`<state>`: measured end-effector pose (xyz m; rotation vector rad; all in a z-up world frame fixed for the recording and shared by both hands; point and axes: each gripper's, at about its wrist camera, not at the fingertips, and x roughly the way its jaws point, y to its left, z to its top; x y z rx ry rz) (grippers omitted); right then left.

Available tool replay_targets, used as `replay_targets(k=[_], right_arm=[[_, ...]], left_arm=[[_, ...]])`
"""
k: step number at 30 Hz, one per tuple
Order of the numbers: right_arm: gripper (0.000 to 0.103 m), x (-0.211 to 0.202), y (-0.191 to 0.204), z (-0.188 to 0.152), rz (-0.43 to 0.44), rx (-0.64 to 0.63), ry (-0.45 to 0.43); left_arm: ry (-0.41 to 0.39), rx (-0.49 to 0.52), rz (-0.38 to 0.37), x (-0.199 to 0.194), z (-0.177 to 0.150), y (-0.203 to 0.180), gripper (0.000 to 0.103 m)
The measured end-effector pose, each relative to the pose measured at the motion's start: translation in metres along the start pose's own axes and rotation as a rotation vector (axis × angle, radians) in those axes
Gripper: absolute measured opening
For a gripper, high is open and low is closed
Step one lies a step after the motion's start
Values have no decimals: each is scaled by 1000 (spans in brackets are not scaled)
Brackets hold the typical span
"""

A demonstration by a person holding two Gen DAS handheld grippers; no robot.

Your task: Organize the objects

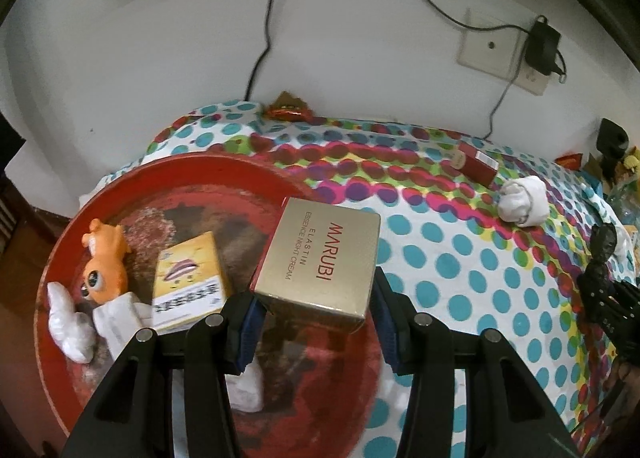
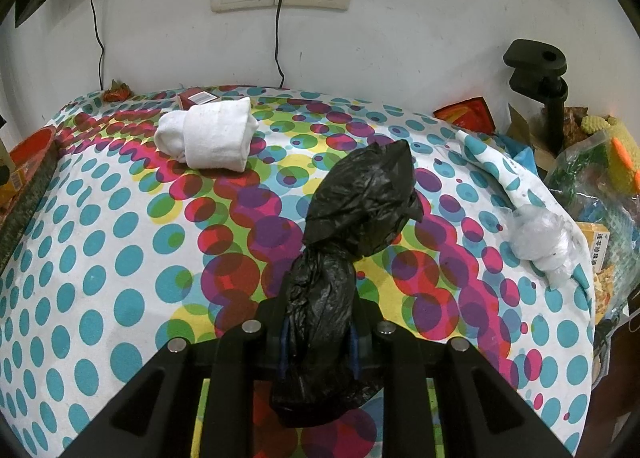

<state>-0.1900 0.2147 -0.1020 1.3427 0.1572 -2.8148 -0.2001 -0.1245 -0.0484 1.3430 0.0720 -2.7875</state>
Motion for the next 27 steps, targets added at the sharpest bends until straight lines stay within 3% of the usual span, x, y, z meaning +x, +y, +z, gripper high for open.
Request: replay_targets(k=[27], right_arm=[[22,-1,8,1,-51,-39,-3]], left_arm=[[-14,-84,48,-14,-8,82,46]])
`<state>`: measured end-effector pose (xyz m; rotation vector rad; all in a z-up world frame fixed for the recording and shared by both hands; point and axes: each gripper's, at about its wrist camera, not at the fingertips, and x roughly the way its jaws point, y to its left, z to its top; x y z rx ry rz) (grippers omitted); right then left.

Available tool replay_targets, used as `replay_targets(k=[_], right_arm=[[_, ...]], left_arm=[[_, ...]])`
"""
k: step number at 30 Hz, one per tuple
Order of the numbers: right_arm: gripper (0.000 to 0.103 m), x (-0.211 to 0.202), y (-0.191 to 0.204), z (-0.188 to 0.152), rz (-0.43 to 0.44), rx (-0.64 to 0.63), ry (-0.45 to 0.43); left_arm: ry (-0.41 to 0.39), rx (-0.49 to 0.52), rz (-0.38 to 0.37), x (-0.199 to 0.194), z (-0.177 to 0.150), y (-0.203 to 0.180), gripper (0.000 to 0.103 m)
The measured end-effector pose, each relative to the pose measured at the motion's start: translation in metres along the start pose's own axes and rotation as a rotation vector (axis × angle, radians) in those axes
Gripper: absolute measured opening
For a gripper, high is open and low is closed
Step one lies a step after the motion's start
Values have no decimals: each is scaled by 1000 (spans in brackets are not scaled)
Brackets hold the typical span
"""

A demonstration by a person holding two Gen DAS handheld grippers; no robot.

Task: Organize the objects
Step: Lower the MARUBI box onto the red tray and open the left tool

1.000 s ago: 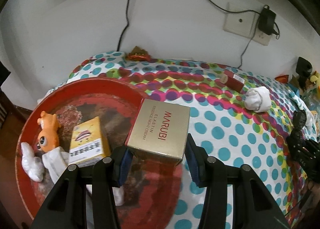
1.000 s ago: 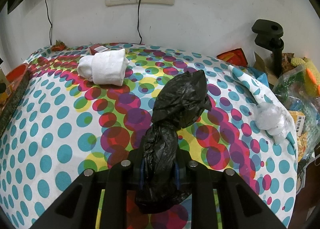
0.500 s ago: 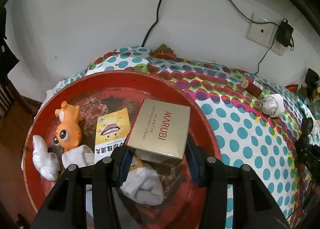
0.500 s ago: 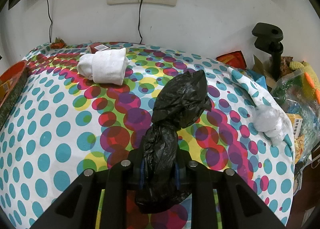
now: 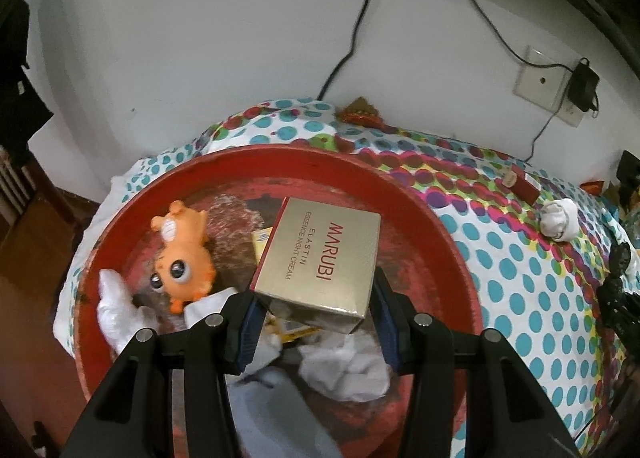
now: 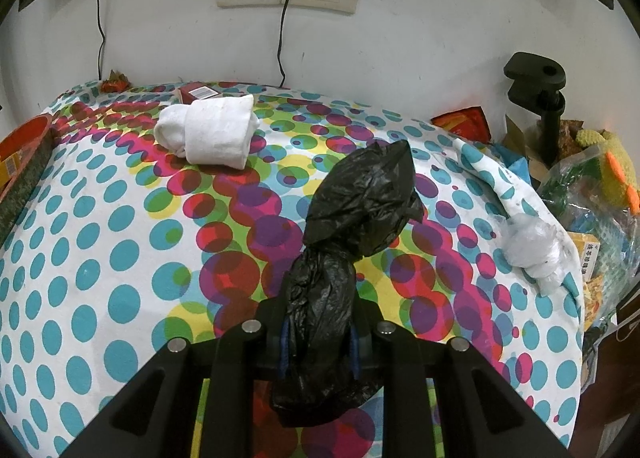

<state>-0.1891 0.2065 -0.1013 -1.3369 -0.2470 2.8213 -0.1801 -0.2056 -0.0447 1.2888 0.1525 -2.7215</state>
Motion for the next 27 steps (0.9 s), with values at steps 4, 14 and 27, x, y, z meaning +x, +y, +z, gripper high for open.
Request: replay_targets(k=[4,14,27], right_arm=[[22,0,1,0,-3,-2,0],[22,-1,1,0,-12,-9,-1],[22,-1,4,0,-28,-23,-2]], left_arm=[[8,-15,15,3,-3,12,46],[12,-39,23,9,-7,30,46],[-1,-49,15,5,-9,44,47]])
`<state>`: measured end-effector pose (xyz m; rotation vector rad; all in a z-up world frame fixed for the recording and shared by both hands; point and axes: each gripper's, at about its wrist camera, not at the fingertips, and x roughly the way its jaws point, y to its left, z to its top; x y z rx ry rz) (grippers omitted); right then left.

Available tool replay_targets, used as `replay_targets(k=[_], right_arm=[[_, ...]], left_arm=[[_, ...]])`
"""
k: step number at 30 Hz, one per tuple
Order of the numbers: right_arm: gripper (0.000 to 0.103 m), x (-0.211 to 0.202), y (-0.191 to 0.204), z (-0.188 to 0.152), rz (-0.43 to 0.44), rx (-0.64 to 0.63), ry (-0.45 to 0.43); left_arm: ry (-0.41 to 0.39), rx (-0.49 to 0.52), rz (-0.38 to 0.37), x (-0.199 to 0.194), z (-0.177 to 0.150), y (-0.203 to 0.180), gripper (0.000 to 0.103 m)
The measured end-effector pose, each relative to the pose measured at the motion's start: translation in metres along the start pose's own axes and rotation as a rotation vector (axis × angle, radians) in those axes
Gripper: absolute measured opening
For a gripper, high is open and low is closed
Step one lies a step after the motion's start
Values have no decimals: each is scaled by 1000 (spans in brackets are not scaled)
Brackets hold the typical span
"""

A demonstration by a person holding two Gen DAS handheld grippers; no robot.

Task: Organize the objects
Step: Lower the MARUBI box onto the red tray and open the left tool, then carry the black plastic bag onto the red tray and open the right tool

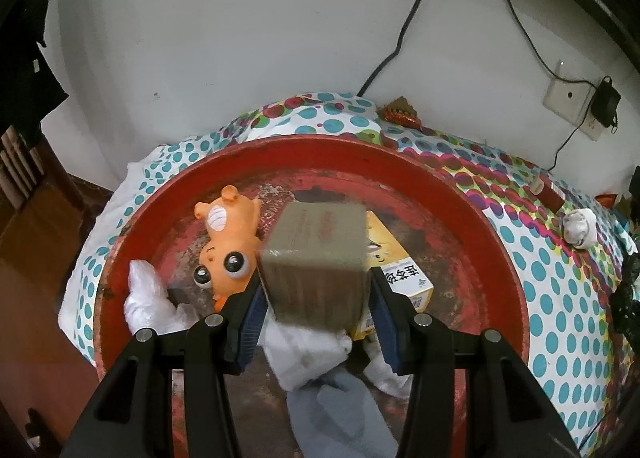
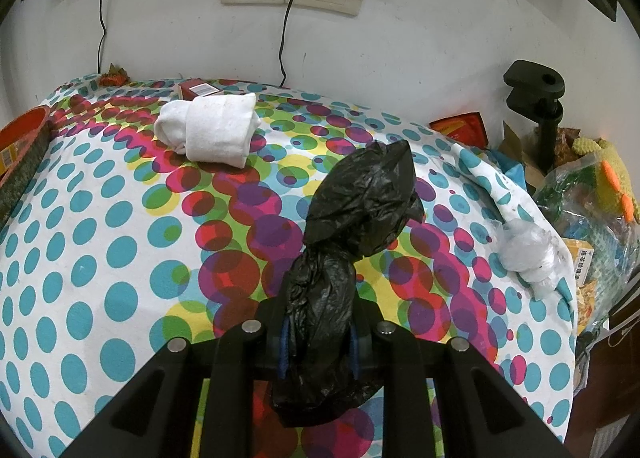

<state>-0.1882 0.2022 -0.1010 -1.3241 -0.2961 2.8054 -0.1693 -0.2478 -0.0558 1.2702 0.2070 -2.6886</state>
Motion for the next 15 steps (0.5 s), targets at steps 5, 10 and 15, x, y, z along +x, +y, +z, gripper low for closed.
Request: replay_targets(k=[5,10,15], right_arm=[[22,0,0,0,-7,-6,-1],[22,0,1,0,-13,-11,-1],[22,0,3,0,-23,-19,-2]], left_arm=[[-7,-12,-5,-7,-1,8,56],[-21,-29,-8,-20,-4,16,74],[-43,-9,43,-39,-14,19,84]])
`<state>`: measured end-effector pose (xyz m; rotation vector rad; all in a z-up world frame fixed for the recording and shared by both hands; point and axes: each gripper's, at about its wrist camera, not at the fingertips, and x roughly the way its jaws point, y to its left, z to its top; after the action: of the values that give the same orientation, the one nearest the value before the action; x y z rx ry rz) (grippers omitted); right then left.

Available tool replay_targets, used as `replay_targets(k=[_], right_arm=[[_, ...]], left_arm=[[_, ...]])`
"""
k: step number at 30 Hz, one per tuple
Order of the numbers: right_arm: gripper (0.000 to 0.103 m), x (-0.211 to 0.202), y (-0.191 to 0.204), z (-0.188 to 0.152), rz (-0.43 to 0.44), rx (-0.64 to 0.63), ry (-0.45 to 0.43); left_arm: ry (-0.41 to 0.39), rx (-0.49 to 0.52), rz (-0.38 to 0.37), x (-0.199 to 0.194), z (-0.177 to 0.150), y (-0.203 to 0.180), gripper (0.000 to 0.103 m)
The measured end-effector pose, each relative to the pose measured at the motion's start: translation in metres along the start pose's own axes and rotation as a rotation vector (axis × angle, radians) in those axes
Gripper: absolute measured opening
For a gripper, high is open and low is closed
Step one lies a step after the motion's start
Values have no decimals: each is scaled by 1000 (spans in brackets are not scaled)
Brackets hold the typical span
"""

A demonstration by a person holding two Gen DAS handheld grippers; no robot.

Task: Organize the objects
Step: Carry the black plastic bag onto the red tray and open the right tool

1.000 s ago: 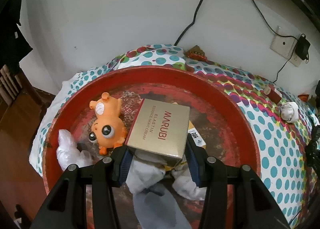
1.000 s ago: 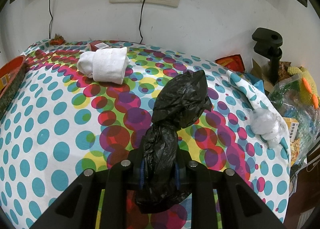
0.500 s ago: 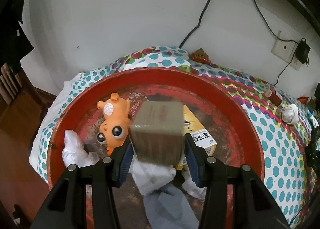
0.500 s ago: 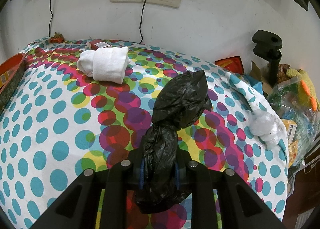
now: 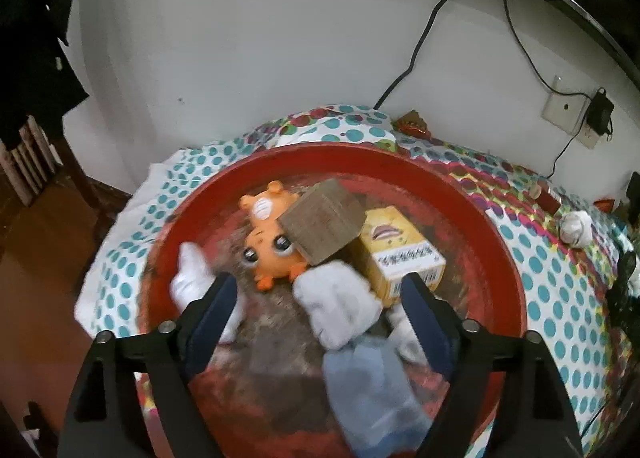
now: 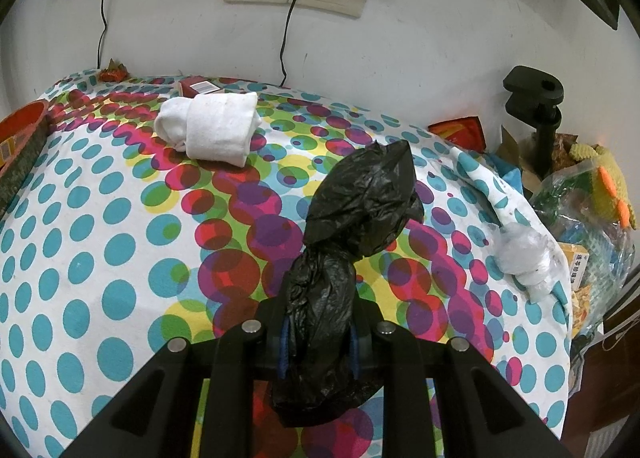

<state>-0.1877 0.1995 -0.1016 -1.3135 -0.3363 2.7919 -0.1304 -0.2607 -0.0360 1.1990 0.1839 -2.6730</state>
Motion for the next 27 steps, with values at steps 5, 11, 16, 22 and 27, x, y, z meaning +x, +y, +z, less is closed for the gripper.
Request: replay_targets(k=[5,11,16,22,27], right_arm=[[22,0,0,0,0,0,0],[22,0,0,1,-8,-2,1],[21,-1,-3,1,2,46,12],[20,-19,3,1,35,71,-2],[20,-45,20,10,84,63,-32]], left_arm=[[-14,36,73,-18,-23,3,94],[-31,25,107,-37,-50,10,98],[-46,19,126,-50,-72,12,100],[-69,42,123,-59,-88,7,102],[-59,39,103,-57,-92,7,102]])
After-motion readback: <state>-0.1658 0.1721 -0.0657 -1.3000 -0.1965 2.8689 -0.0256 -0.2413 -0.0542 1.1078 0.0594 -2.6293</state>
